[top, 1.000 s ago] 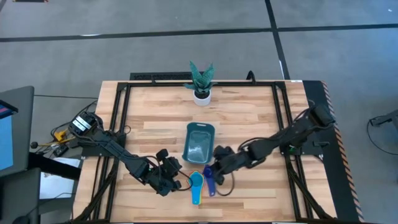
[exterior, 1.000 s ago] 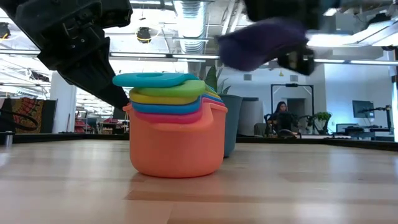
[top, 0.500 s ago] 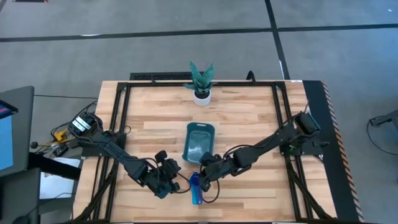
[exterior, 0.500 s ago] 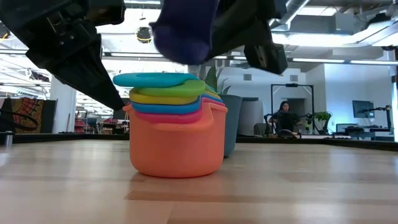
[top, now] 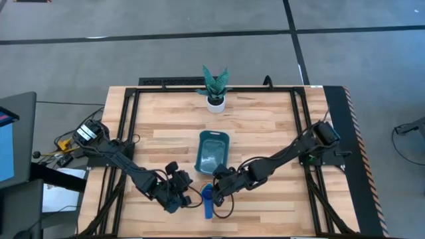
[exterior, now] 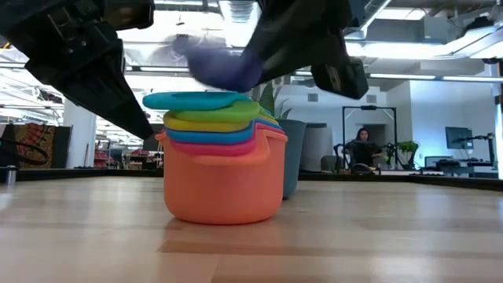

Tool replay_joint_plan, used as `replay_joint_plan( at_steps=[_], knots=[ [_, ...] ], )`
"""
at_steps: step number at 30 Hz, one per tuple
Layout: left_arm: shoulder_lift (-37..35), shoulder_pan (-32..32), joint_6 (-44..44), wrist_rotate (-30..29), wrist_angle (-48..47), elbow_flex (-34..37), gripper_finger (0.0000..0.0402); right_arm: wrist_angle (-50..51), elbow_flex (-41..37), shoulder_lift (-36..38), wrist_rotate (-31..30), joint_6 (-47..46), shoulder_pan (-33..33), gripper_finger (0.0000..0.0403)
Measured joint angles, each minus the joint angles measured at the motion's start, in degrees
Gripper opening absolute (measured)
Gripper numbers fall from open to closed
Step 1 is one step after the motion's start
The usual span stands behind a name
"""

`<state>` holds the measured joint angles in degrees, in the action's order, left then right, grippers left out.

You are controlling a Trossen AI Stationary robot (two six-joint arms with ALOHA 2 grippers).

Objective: Nest measuring cups in basket
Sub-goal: Stack the dark blue measuring cup on top of the light blue measuring cup, then put the stacked colored measuring cups into the blue bin

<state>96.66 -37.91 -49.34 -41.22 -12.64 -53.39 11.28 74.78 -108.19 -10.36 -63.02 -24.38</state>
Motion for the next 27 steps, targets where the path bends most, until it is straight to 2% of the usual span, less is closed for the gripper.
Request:
replay_joint_plan(
  at_steps=[10, 22, 27],
  knots=[
    [0.0, -0.4, 0.0, 0.0, 0.1, 0.0, 0.0000, 2.1, -0.1, -0.7, 1.1, 0.6, -0.1, 0.0087],
    [0.0, -1.2, -2.7, 1.8, 2.7, 0.0, 0.0000, 5.6, -0.1, 6.4, 1.3, 12.7, -0.8, 0.0091],
    [0.0, -2.2, -2.5, 1.9, 4.8, 0.0, 0.0000, 12.2, -1.5, 10.0, -0.5, 13.7, -2.6, 0.0130]
  ],
)
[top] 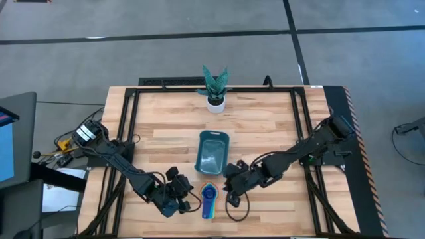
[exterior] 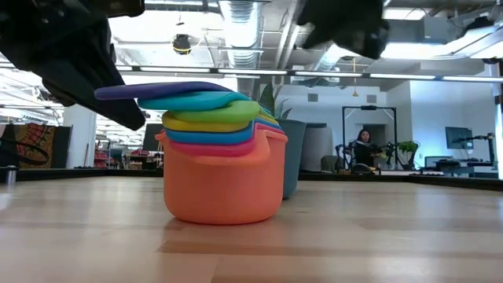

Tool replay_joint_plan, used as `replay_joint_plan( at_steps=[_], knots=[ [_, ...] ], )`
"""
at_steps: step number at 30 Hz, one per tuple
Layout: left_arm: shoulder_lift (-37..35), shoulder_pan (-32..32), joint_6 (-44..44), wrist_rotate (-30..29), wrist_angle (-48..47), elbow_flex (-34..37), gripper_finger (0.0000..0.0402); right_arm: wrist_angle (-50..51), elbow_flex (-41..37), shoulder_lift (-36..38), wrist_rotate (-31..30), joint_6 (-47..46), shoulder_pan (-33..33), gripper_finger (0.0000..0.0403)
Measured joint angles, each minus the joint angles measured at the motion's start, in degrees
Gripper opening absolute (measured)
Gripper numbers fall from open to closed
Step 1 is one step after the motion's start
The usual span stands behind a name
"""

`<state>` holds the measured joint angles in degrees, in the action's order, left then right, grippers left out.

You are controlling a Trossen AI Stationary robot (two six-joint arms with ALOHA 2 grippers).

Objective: Nest measuring cups in basket
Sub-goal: Put the stacked colored measuring cups into the blue bin

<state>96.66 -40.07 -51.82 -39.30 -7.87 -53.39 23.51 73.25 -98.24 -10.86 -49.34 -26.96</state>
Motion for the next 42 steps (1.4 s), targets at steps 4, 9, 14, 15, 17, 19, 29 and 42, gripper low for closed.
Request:
replay_joint_plan(
  at_steps=[4, 9, 14, 15, 17, 19, 29, 42],
  knots=[
    [0.0, -0.9, -1.3, 0.1, 0.1, 0.0, 0.0000, 1.9, -6.2, 2.4, -3.8, -4.5, -2.2, 0.0188],
    [1.2, -1.6, -1.7, 3.2, 5.2, 0.0, 0.0000, -11.4, -17.8, 3.9, -2.7, -12.9, -3.0, 0.0246],
    [5.0, -0.5, 1.8, 8.1, 12.4, -0.1, 0.0000, -21.1, -24.5, 3.3, 0.0, -19.7, -1.3, 0.0267],
    [5.6, -0.1, 1.8, 8.3, 12.6, 0.0, 0.0000, -22.6, -25.2, 3.3, 0.1, -20.1, -0.9, 0.0269],
    [5.9, 0.3, 1.8, 8.6, 12.5, 0.0, 0.0000, -26.5, -25.6, 3.3, 0.1, -20.3, -0.2, 0.0271],
    [5.9, 0.7, 1.8, 8.6, 12.9, 0.0, 0.0000, -29.8, -25.6, 3.3, 0.1, -19.8, 0.5, 0.0272],
    [5.9, 2.4, 4.5, 9.5, 15.8, 0.0, 0.0000, -34.2, -25.6, 3.3, 0.3, -18.5, 2.3, 0.0272],
    [12.9, 6.7, 10.0, 16.4, 22.8, -4.3, 0.0000, -32.8, -25.5, 3.3, -2.4, -18.1, -0.3, 0.0322]
  ],
)
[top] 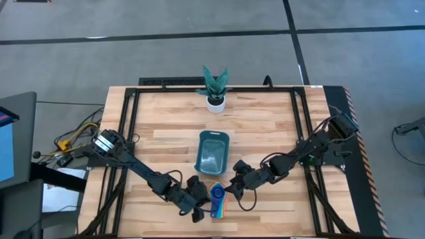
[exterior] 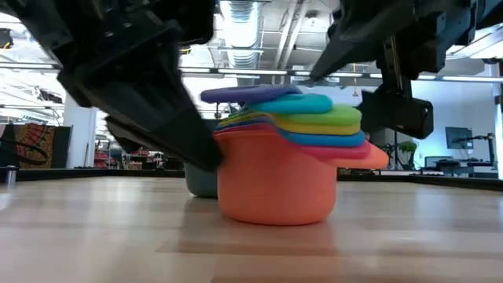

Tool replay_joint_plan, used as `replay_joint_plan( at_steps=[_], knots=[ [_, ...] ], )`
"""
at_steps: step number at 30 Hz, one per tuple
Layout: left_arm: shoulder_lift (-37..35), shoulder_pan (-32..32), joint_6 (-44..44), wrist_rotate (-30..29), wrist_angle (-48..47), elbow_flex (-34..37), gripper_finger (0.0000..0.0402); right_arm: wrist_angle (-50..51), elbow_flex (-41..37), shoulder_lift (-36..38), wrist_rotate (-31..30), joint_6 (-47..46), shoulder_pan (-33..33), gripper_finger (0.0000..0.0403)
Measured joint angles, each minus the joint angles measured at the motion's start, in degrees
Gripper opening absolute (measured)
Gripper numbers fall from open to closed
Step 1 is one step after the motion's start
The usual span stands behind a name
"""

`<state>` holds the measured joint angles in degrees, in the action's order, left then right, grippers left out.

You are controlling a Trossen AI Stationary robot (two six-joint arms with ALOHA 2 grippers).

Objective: Nest measuring cups in basket
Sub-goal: Put the stacked colored measuring cups into the blue bin

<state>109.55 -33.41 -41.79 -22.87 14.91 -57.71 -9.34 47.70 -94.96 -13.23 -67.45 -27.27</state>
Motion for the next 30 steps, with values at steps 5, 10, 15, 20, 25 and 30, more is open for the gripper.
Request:
replay_joint_plan(
  at_steps=[5, 10, 15, 20, 25, 30],
  knots=[
    [0.9, 0.9, 2.4, 0.9, 0.1, -2.5, 0.0000, 2.8, 0.0, 0.0, 0.1, 0.4, 0.0, 0.0349],
    [1.1, 1.8, 4.1, 1.3, -0.2, -3.5, 0.0000, 2.6, 0.0, 0.0, 0.6, 0.9, 0.8, 0.0372],
    [1.1, 2.7, 4.1, 1.9, -0.7, -3.3, 0.0000, 2.9, 0.0, 0.0, 1.2, 0.9, 1.6, 0.0376],
    [1.1, 3.5, 4.6, 2.3, -0.8, -3.3, 0.0000, 3.3, 0.0, -0.3, 1.3, 1.4, 1.6, 0.0362],
    [1.1, 4.3, 5.6, 2.9, -0.6, -3.3, 0.0000, 0.1, 0.2, -5.4, 4.8, 0.8, 1.7, 0.0351],
    [1.1, 4.6, 5.6, 5.1, -0.7, -3.3, 0.0000, -4.7, 1.1, -8.5, 7.4, 1.3, 2.4, 0.0352]
  ],
)
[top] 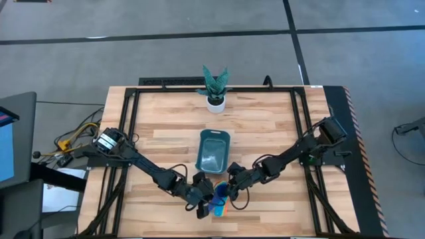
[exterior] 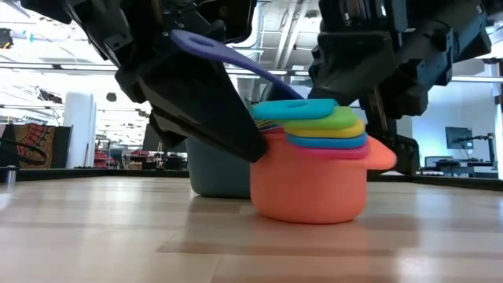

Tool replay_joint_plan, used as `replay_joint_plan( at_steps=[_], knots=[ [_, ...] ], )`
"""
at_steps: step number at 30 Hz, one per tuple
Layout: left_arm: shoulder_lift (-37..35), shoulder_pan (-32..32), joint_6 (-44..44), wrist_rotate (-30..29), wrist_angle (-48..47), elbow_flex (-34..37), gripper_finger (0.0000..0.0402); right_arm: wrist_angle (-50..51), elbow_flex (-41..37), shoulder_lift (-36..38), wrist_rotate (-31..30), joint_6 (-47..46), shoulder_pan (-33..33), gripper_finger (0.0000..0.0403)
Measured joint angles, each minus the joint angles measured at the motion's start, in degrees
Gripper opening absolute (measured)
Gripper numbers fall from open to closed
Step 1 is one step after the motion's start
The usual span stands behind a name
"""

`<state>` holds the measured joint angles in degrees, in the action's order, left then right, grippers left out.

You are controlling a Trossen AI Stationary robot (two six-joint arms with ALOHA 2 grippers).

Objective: Nest measuring cups in basket
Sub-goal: Put the stacked colored measuring cups into the blue bin

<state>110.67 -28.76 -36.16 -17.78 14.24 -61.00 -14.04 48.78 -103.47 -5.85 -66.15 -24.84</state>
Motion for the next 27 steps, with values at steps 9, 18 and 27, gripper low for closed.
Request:
replay_joint_plan(
  at_steps=[9, 18, 27],
  knots=[
    [0.0, 0.0, -0.1, 0.6, -0.6, 0.0, 0.0000, 3.5, 0.2, 2.8, 1.5, 1.6, -0.1, 0.0349],
    [0.0, 0.1, -1.0, 1.6, -0.8, 0.0, 0.0000, 4.8, 0.2, 4.9, 1.3, 2.1, -0.1, 0.0349],
    [0.0, 0.7, -1.0, 1.8, 0.1, 0.0, 0.0000, 5.6, 0.2, 4.8, -0.1, 2.1, 0.8, 0.0333]
  ],
)
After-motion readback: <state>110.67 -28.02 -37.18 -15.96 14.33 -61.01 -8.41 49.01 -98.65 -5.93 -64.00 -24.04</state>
